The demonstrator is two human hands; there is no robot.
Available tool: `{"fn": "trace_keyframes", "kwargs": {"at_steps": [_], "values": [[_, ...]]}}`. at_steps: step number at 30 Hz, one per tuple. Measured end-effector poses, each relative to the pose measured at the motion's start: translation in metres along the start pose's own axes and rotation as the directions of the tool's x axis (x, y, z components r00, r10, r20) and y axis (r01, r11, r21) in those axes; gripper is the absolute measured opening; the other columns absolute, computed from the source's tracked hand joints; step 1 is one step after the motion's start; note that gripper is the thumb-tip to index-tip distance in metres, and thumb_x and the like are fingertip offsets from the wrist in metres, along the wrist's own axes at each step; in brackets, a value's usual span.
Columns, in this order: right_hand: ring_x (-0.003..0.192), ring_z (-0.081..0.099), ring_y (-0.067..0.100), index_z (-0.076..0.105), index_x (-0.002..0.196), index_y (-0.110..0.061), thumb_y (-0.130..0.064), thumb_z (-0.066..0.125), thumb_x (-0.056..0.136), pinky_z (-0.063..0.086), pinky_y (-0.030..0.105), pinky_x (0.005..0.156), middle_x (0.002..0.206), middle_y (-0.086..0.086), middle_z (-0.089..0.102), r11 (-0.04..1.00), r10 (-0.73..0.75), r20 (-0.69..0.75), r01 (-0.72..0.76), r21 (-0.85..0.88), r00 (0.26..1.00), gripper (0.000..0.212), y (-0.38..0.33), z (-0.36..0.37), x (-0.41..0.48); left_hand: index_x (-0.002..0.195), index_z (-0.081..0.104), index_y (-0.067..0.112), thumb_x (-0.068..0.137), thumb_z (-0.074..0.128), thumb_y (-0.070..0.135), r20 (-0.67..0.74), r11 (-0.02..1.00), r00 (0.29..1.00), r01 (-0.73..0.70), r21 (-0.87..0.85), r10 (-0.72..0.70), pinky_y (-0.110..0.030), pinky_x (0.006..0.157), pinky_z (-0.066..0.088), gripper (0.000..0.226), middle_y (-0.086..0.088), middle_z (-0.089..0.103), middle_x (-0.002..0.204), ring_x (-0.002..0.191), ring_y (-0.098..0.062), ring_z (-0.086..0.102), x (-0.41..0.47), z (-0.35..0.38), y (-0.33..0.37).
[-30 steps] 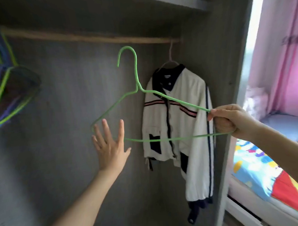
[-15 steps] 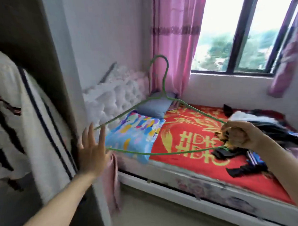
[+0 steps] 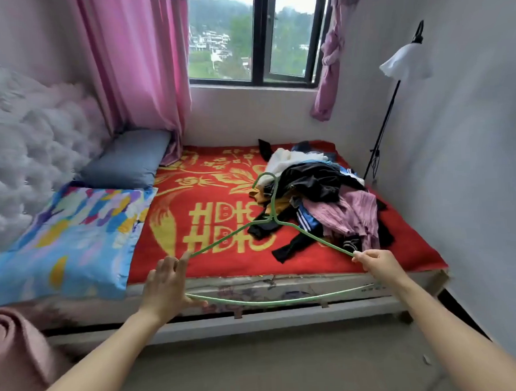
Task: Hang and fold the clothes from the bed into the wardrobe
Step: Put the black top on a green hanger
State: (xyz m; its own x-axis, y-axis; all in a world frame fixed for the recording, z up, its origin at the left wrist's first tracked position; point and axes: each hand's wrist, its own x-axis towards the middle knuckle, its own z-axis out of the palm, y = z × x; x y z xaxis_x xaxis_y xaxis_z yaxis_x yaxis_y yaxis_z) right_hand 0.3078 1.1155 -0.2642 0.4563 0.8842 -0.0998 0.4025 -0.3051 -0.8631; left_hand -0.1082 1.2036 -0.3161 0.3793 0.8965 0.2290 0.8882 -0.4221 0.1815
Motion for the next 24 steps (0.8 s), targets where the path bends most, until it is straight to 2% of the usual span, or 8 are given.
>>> {"fn": "trace_keyframes", "kwargs": {"at_steps": [2,4,8,11,13,18,22,24], "values": [[0.062,0.044,0.010,0.064,0.075,-0.003,-0.011,0.057,0.092,0.034,0.018,0.058,0.061,-0.001,0.051,0.999,0.017,-0.029,-0.018,-0.050,0.999,0.020,0.011,0.009,0.018,0.138,0.022,0.024,0.037,0.083,0.066,0.071,0.998,0.997,0.020,-0.053,-0.016,-0.039,0.075,0.042,0.126,-0.009,0.048,0.100,0.090,-0.026,0.048,0.024,0.020,-0.003],[0.063,0.043,0.011,0.061,0.075,-0.009,-0.010,0.058,0.091,0.033,0.019,0.058,0.064,-0.002,0.050,0.996,0.009,-0.027,-0.012,-0.092,1.000,0.016,0.013,0.021,0.041,0.148,0.014,0.025,0.053,0.074,0.071,0.119,0.992,0.992,0.053,-0.114,-0.040,-0.035,0.090,0.034,0.121,-0.005,0.039,0.116,0.107,-0.021,0.038,0.048,0.037,-0.008],[0.055,0.038,0.009,0.061,0.077,-0.011,-0.008,0.060,0.089,0.028,0.020,0.053,0.059,-0.004,0.046,0.988,0.013,-0.021,-0.016,-0.155,1.000,0.012,0.009,0.047,0.100,0.150,0.008,0.027,0.059,0.070,0.071,0.166,0.979,0.982,0.120,-0.166,-0.093,-0.035,0.102,0.030,0.118,-0.003,0.035,0.124,0.120,-0.020,0.033,0.100,0.063,-0.032],[0.052,0.035,0.009,0.059,0.069,-0.018,-0.008,0.062,0.088,0.025,0.020,0.049,0.054,-0.004,0.043,0.970,0.025,-0.020,-0.029,-0.242,0.999,0.022,0.005,0.076,0.148,0.150,0.017,0.022,0.054,0.071,0.072,0.160,0.975,0.982,0.131,-0.179,-0.103,-0.037,0.098,0.033,0.121,-0.005,0.041,0.126,0.119,-0.021,0.038,0.139,0.079,-0.063],[0.053,0.037,0.009,0.059,0.070,-0.018,-0.012,0.061,0.089,0.026,0.021,0.050,0.054,-0.006,0.044,0.955,0.048,-0.034,-0.056,-0.291,0.998,0.020,0.003,0.096,0.180,0.149,0.024,0.018,0.053,0.073,0.071,0.163,0.974,0.982,0.123,-0.190,-0.092,-0.038,0.094,0.035,0.121,-0.006,0.045,0.124,0.116,-0.023,0.042,0.169,0.090,-0.082],[0.078,0.054,0.021,0.055,0.078,-0.022,-0.021,0.055,0.092,0.035,0.031,0.067,0.075,0.000,0.059,0.913,0.082,-0.121,-0.123,-0.389,0.989,0.014,-0.006,0.135,0.246,0.141,0.041,0.009,0.045,0.076,0.070,0.179,0.985,0.983,0.074,-0.158,-0.045,-0.043,0.082,0.043,0.119,-0.011,0.056,0.114,0.103,-0.031,0.054,0.240,0.114,-0.116],[0.085,0.058,0.026,0.053,0.079,-0.024,-0.023,0.052,0.093,0.043,0.036,0.072,0.085,0.004,0.065,0.900,0.101,-0.158,-0.158,-0.406,0.982,0.014,0.004,0.149,0.285,0.129,0.051,0.005,0.047,0.049,0.089,0.299,0.988,0.952,0.104,-0.112,-0.067,-0.042,0.059,0.050,0.117,-0.010,0.061,0.094,0.078,-0.030,0.062,0.272,0.136,-0.124],[0.087,0.059,0.027,0.054,0.080,-0.024,-0.023,0.052,0.093,0.047,0.039,0.075,0.086,0.005,0.065,0.899,0.102,-0.143,-0.153,-0.411,0.984,0.013,0.013,0.153,0.309,0.128,0.047,0.006,0.053,0.040,0.084,0.308,0.986,0.948,0.124,-0.114,-0.083,-0.041,0.057,0.050,0.109,-0.009,0.061,0.094,0.076,-0.029,0.061,0.287,0.144,-0.124]]}}
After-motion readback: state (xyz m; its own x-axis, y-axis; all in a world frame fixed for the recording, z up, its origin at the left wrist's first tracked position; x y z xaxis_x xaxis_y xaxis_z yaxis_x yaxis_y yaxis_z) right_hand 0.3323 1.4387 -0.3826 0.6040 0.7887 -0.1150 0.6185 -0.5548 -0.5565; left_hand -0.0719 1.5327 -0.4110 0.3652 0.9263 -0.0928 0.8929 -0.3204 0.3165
